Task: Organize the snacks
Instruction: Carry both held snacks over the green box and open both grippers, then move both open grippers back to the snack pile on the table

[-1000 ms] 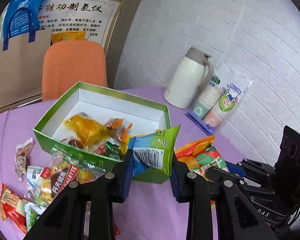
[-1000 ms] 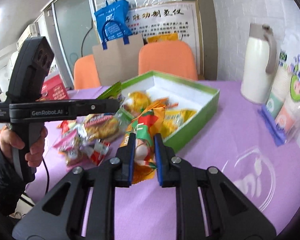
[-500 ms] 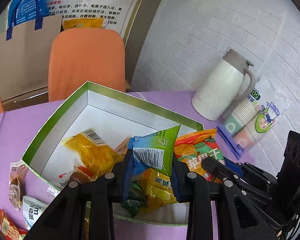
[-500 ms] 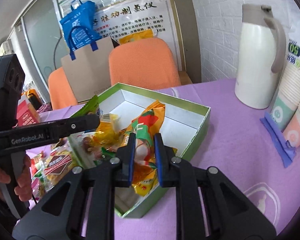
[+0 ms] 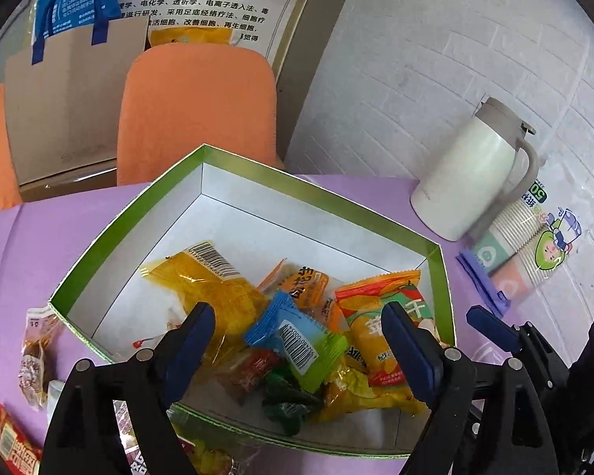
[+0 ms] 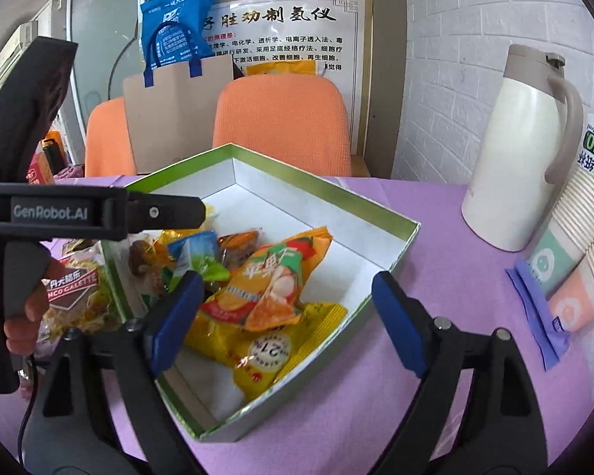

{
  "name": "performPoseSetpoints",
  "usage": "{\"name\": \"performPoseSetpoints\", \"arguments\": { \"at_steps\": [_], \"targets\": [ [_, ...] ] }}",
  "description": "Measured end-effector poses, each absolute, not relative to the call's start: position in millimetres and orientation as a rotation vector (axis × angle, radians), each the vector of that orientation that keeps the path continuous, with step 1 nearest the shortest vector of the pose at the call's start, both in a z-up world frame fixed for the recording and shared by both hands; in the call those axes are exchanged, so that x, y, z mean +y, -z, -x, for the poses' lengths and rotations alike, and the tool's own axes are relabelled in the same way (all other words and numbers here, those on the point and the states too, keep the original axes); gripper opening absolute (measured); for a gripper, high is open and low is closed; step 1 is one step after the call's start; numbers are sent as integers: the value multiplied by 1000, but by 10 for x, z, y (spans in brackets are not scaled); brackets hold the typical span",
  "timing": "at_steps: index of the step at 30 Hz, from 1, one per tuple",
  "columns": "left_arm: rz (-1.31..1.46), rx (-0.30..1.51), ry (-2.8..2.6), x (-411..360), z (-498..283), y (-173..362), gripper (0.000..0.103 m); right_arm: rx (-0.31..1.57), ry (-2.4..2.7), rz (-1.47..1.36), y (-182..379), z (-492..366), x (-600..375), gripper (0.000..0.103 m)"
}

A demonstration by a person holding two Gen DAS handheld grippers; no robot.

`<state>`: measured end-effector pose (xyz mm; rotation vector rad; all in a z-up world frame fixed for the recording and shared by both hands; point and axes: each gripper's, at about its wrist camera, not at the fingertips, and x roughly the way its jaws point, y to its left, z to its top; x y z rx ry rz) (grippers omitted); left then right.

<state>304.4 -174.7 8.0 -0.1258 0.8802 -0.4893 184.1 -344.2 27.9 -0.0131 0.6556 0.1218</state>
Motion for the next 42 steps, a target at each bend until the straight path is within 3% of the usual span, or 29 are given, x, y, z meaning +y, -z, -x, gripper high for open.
{"name": "performPoseSetpoints", "arguments": {
  "at_steps": [8,12,21,42],
  "targets": [
    [88,831,436,-1491,-2625,-389,88,575,-138,-8,-603,-1437,-3394,89],
    [85,802,422,-1314,-2251,-501,88,522,-157,-9,-705,-1162,-3278,99],
    [60,731,361,-1021,-1510,-416,88,490,-234,-17,-738,-689,-2991,100],
    [76,840,349,-196,-709,216,88,757,-491,57,58,-772,-2200,97]
  ]
}}
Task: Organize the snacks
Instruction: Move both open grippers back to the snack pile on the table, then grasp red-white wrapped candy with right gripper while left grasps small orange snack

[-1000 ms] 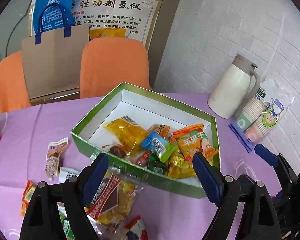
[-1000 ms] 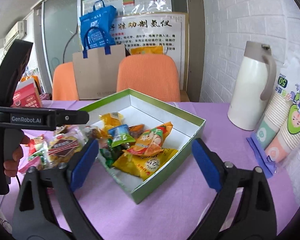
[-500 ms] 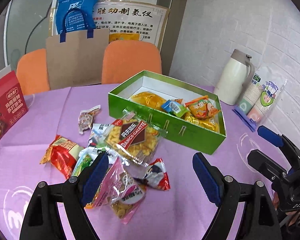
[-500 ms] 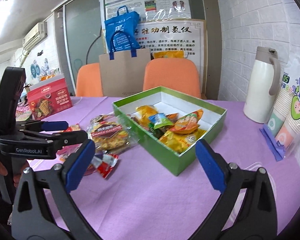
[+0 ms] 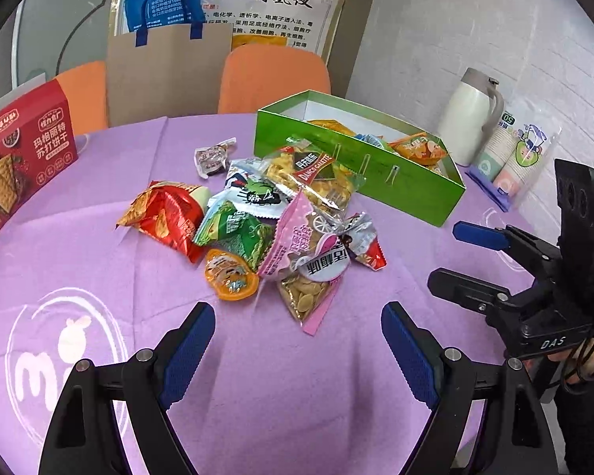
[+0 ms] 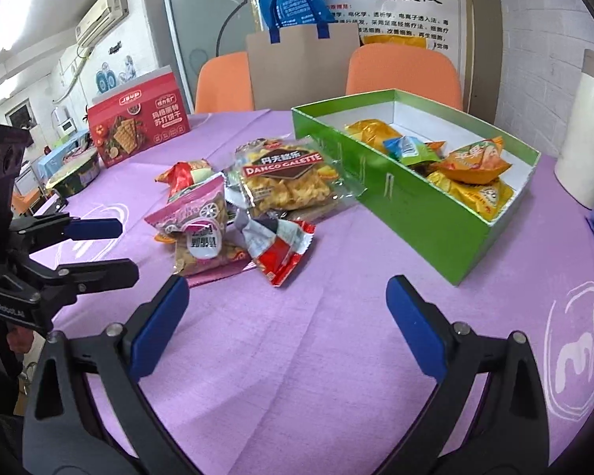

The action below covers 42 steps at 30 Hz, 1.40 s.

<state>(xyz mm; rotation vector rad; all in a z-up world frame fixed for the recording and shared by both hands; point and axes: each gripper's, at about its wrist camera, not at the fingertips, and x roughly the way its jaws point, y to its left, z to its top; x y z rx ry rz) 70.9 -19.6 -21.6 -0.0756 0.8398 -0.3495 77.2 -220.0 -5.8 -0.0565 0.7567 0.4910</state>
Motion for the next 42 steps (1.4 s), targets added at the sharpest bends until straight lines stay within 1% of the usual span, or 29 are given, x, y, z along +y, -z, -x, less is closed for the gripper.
{"name": "performPoseSetpoints", "arguments": {
  "at_steps": [6,11,13,14,16,17,18,22,23,27,28,29,31,38,39,40,41,42],
  "targets": [
    [136,833,320,54,-701,231,88,809,-532,122,183,-1016,-1982,88],
    [177,839,313,216,-747,270,88,817,-553,94,239,-1247,-1896,80],
    [190,841,313,261,-779,292,88,817,-557,78,250,-1309,-1878,74],
    [201,844,315,283,-798,305,87,818,-560,65,259,-1333,-1878,70],
    [220,850,324,324,-845,329,87,830,-580,43,261,-1351,-1876,48],
    [225,851,327,332,-871,338,86,833,-589,39,251,-1340,-1877,43],
    [229,851,331,342,-901,349,85,831,-576,54,241,-1317,-1881,30],
    [280,881,356,382,-1101,437,71,828,-575,48,239,-1190,-1973,29],
    [290,890,355,390,-1149,457,70,830,-573,40,242,-1156,-2003,29],
    [287,915,359,359,-1308,526,69,835,-568,15,228,-1017,-2123,28],
    [276,920,368,322,-1343,541,66,834,-566,15,224,-992,-2142,28],
    [264,928,376,289,-1375,557,59,834,-561,16,224,-957,-2164,28],
    [250,951,388,238,-1443,600,48,835,-553,10,224,-910,-2200,28],
    [211,942,388,186,-1456,612,47,828,-546,13,213,-873,-2202,28],
    [208,942,390,183,-1445,613,45,825,-546,19,216,-874,-2192,28],
    [205,943,392,180,-1435,615,41,826,-548,23,222,-874,-2185,30],
    [203,941,395,180,-1429,616,41,829,-548,27,230,-881,-2171,32],
    [203,941,396,182,-1428,617,41,832,-546,30,245,-890,-2157,40]
  ]
}}
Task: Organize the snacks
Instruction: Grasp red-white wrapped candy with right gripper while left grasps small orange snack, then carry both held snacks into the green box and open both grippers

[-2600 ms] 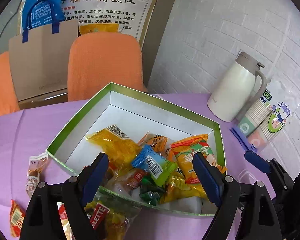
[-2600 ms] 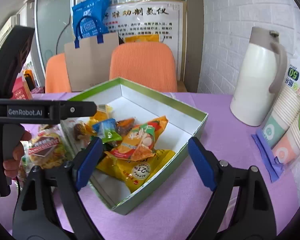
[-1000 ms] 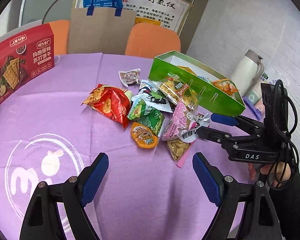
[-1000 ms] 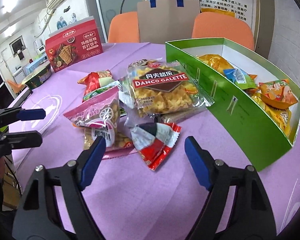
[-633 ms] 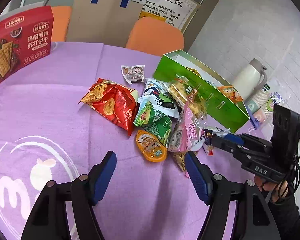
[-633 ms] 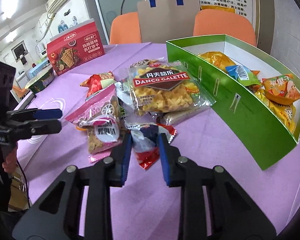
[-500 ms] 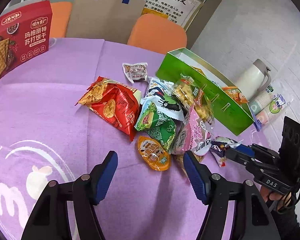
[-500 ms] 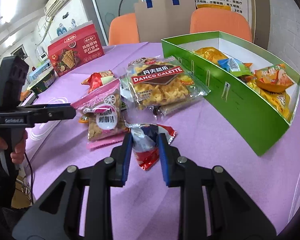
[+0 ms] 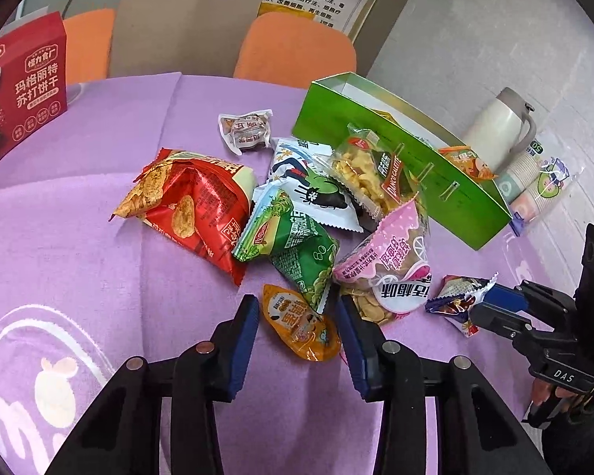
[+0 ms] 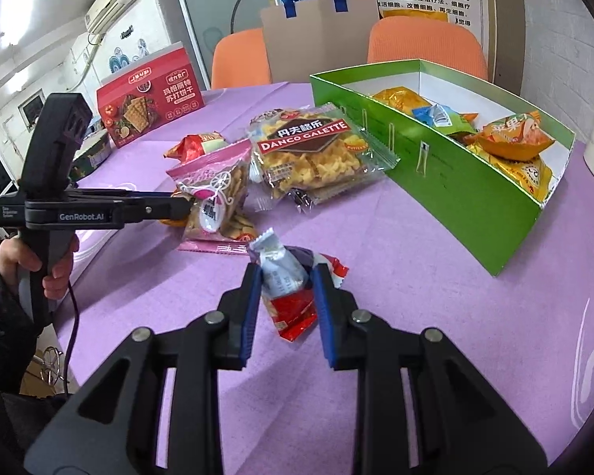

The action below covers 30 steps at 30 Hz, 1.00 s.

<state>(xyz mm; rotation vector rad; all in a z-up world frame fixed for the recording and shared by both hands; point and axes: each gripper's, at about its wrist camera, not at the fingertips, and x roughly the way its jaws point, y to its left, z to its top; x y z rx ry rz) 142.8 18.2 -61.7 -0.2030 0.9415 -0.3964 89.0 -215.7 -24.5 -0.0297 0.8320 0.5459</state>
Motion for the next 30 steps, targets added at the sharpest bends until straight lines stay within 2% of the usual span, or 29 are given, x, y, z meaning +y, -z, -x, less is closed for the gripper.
{"name": "performPoseSetpoints", "arguments": {
  "at_steps": [1,5,7,9,10,15,20,30],
  "targets": [
    [201,945,397,181,-1433,615,41,836,-542,32,262,-892,-2147,49],
    [180,946,395,156,-1442,610,39,850,-545,22,319,-919,-2128,51],
    [161,954,396,125,-1427,621,22,889,-545,11,372,-964,-2122,50],
    [159,950,393,124,-1382,622,22,903,-564,-6,400,-979,-2133,36],
    [157,945,397,129,-1350,616,22,897,-565,-3,391,-965,-2135,35],
    [180,924,399,239,-1189,477,22,861,-573,6,298,-881,-2138,34],
    [176,841,436,236,-1106,86,22,788,-592,-31,1,-827,-2201,34],
    [171,723,521,-306,-1659,-520,22,622,-493,-53,-620,-1234,-2398,35]
  ]
}}
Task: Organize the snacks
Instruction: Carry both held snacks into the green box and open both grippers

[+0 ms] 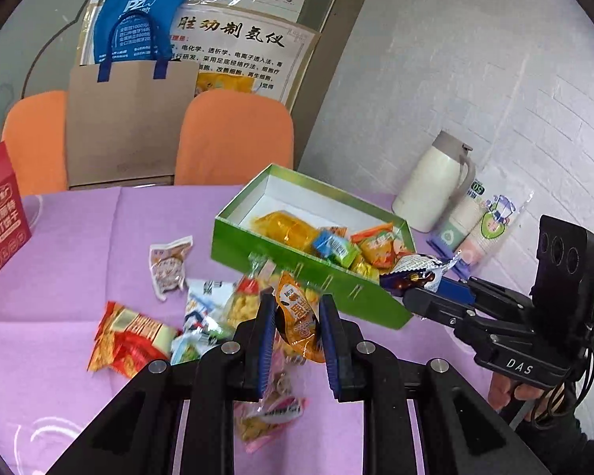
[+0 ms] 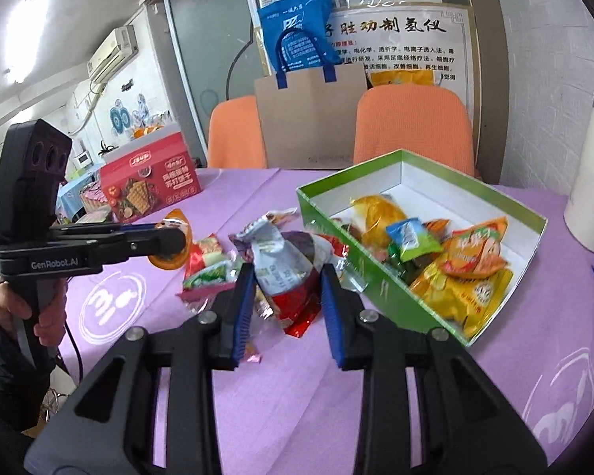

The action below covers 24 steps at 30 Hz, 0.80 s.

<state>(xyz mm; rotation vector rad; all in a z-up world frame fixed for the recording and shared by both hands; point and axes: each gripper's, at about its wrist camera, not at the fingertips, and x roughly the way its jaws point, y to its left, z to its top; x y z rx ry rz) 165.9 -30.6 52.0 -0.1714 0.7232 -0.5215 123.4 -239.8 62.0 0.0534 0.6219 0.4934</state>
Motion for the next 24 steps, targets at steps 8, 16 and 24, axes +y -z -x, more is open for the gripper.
{"name": "performPoseSetpoints", "arguments": {
  "at_steps": [8,16,24],
  "targets": [
    [188,753,498,-769,-2451,-540,22,630,-352,-75,-549,-1908,-2593,35],
    [201,851,452,-968,-3003,-223,22,746,-266,-174,-181,-2479,-2825,35],
    [194,851,395,-955,-3060,-110,85,721,-213,-171,-164,-2538,-2854,81]
  ]
}}
